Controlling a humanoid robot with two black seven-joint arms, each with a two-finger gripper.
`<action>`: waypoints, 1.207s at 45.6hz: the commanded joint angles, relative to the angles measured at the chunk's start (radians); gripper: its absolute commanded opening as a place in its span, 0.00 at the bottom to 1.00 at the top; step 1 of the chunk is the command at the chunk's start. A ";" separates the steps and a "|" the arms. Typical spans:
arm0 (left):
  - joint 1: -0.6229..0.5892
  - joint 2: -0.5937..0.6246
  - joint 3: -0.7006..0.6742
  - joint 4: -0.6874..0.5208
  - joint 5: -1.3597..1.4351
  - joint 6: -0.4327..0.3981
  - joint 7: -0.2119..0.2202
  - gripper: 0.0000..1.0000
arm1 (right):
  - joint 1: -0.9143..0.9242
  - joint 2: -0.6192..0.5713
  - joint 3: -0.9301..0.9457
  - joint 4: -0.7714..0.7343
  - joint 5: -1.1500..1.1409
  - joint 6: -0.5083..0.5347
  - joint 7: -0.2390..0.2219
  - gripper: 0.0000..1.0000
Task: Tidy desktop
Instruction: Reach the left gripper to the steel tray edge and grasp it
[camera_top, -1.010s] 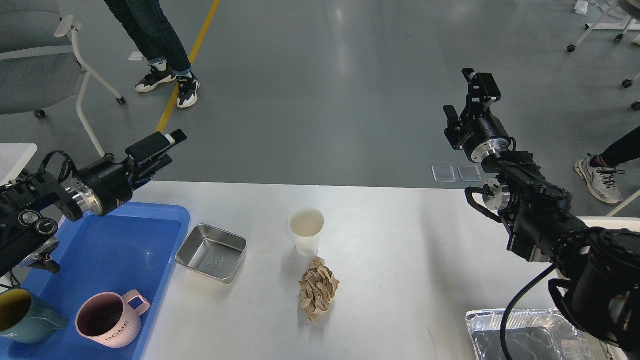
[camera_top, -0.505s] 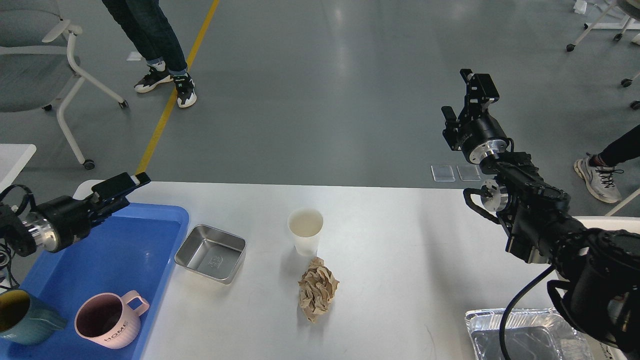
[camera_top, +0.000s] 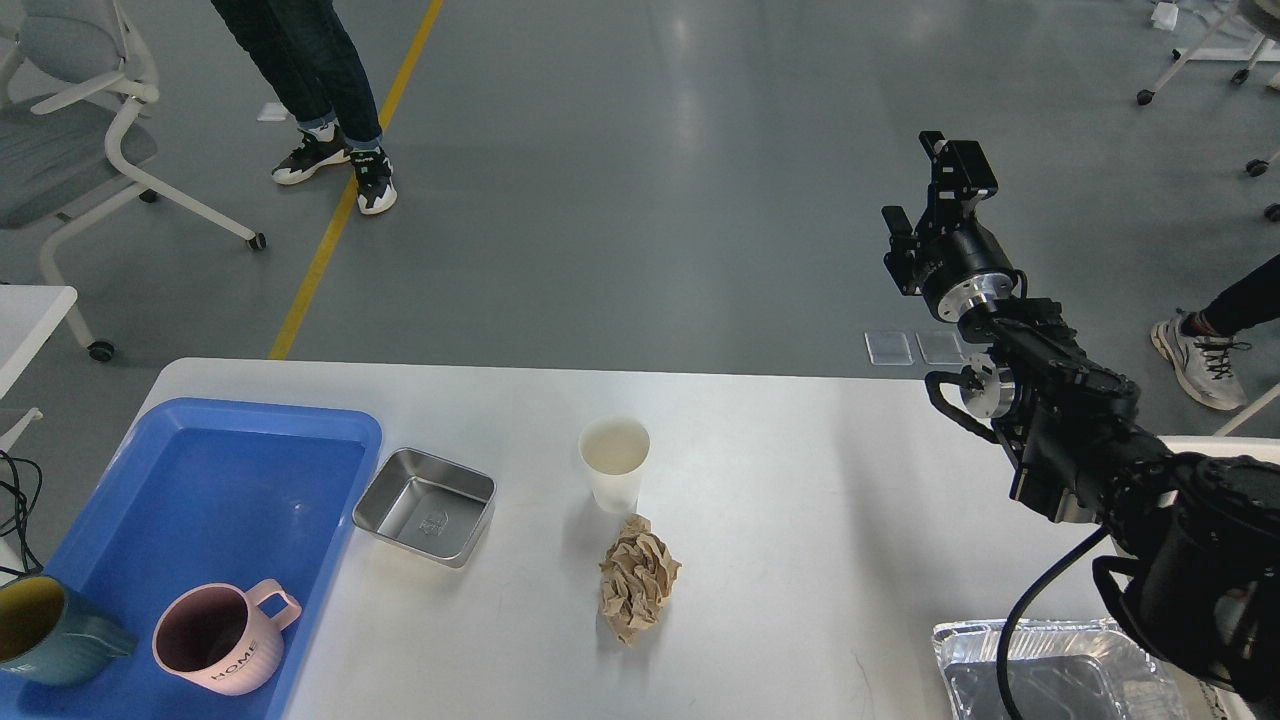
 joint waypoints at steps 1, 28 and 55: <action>-0.012 0.082 -0.001 0.015 0.000 -0.045 -0.022 0.97 | 0.003 -0.001 0.000 0.000 0.000 -0.001 0.000 1.00; -0.225 -0.250 -0.021 0.039 0.297 -0.101 -0.024 0.98 | -0.007 0.009 0.000 0.000 0.000 -0.001 0.000 1.00; -0.304 -0.910 0.087 0.364 0.638 -0.091 0.096 0.98 | -0.042 0.008 0.000 -0.001 0.000 0.000 0.001 1.00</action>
